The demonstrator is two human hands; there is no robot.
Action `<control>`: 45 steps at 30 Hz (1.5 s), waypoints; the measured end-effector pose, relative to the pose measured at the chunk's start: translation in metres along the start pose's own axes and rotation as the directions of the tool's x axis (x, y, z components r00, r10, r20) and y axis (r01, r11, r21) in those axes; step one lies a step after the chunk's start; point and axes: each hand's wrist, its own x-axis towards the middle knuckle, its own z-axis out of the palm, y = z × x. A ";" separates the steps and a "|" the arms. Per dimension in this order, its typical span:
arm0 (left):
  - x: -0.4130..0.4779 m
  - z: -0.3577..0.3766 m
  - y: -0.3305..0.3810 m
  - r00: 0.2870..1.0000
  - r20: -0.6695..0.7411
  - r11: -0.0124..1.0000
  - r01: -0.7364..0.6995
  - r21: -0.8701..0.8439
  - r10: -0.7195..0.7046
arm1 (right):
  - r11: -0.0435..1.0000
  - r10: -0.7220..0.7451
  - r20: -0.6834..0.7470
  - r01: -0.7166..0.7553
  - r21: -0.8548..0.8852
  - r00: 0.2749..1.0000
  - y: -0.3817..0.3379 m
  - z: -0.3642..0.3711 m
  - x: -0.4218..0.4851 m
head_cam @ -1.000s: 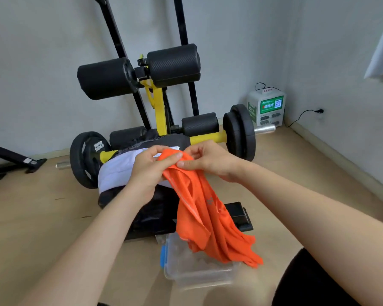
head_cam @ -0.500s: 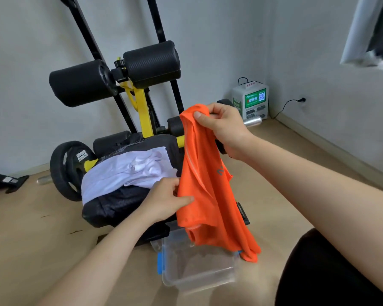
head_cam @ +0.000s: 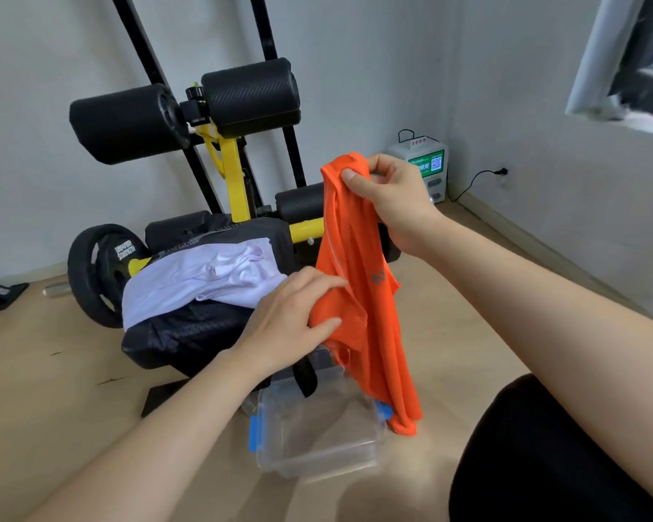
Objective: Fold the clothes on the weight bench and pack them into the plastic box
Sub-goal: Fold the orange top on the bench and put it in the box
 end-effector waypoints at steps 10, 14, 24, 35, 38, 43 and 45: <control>0.010 0.037 0.002 0.949 0.172 0.789 -0.315 0.528 0.263 | 1.000 -0.014 0.026 0.015 -0.011 1.000 0.000 -0.018 -0.004; 0.006 0.039 -0.007 0.951 0.200 0.764 -0.307 0.567 0.234 | 1.000 -0.013 0.016 0.013 0.000 1.000 0.003 -0.023 -0.001; 0.000 0.052 -0.022 0.949 0.276 0.765 -0.288 0.576 0.150 | 0.999 -0.032 -0.012 0.032 0.026 0.999 0.004 -0.031 0.000; -0.025 0.026 -0.012 0.999 0.038 0.985 -0.022 0.172 0.015 | 0.994 0.012 -0.062 -0.019 -0.106 0.998 0.024 -0.056 0.010; -0.022 0.008 -0.008 0.998 -0.014 0.998 0.058 0.032 -0.057 | 0.993 0.009 -0.074 -0.017 -0.120 0.997 0.028 -0.062 0.011; -0.014 -0.025 -0.012 0.959 -0.006 0.955 0.280 -0.099 -0.282 | 0.985 -0.026 -0.148 0.000 -0.170 0.989 0.030 -0.071 0.014; -0.016 -0.037 -0.016 0.931 0.087 0.900 0.364 -0.239 -0.353 | 0.984 -0.045 -0.195 0.010 -0.179 0.980 0.030 -0.074 0.016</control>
